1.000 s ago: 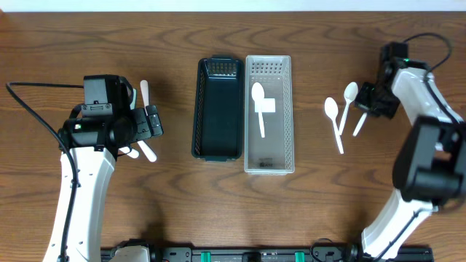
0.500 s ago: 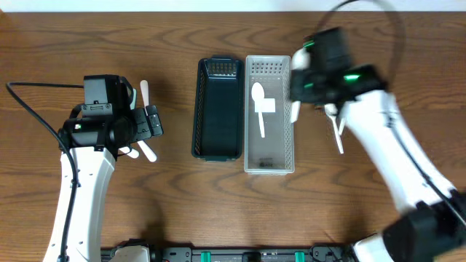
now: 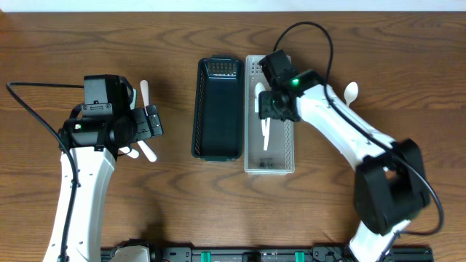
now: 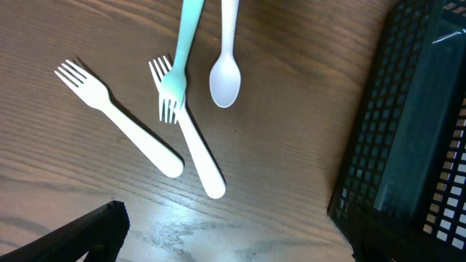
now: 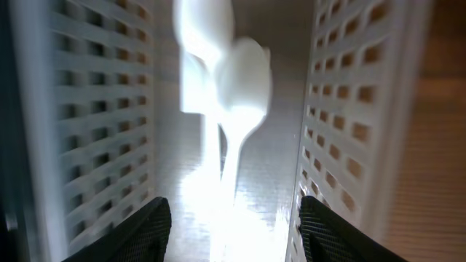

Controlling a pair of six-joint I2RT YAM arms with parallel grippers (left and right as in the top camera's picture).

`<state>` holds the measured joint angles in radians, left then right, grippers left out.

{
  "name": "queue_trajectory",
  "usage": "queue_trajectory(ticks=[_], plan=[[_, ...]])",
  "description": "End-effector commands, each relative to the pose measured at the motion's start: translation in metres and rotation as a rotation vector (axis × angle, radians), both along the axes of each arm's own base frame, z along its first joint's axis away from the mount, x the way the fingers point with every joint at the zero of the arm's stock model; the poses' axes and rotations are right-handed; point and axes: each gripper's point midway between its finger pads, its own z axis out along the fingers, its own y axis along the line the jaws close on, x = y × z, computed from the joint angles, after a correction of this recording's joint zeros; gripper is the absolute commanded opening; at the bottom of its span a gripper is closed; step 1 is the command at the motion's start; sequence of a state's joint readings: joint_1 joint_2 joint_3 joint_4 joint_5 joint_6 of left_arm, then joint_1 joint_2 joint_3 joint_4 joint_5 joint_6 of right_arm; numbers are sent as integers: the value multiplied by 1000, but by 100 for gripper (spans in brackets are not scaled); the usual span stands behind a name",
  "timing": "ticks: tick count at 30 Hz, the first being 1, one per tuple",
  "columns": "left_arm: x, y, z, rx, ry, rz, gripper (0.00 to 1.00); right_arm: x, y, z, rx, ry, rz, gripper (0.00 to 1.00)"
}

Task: Pack container
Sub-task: 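Lower the second spoon into the white mesh tray and release, then grasp a third white spoon with the right gripper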

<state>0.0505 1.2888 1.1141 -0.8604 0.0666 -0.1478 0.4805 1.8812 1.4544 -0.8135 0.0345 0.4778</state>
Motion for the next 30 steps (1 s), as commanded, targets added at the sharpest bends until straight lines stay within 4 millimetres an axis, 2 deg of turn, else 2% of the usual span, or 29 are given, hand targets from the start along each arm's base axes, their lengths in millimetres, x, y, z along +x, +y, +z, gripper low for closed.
queue_trajectory(ticks=[1, 3, 5, 8, 11, 16, 19, 23, 30], plan=[[3, 4, 5, 27, -10, -9, 98, 16, -9, 74, 32, -196, 16, 60], [3, 4, 5, 27, -10, -10, 98, 22, -32, 95, -22, -269, -43, 57], [3, 4, 5, 26, -10, -10, 98, 26, -66, 110, -109, -319, -125, 56], [3, 4, 5, 26, -10, -10, 98, 26, -127, 113, -248, -308, -258, 52], [3, 4, 5, 27, -10, -9, 98, 22, -170, 90, -281, -214, -344, 52], [3, 4, 5, 27, -10, -9, 98, 17, -216, 15, -219, -2, -444, 50], [3, 4, 5, 26, -10, -10, 98, 20, -229, -21, -175, 72, -479, 49], [3, 4, 5, 27, -10, -10, 98, 26, -230, -57, -98, 131, -491, 45], [3, 4, 5, 26, -10, -10, 98, 28, -225, -86, -92, 175, -480, 45]])
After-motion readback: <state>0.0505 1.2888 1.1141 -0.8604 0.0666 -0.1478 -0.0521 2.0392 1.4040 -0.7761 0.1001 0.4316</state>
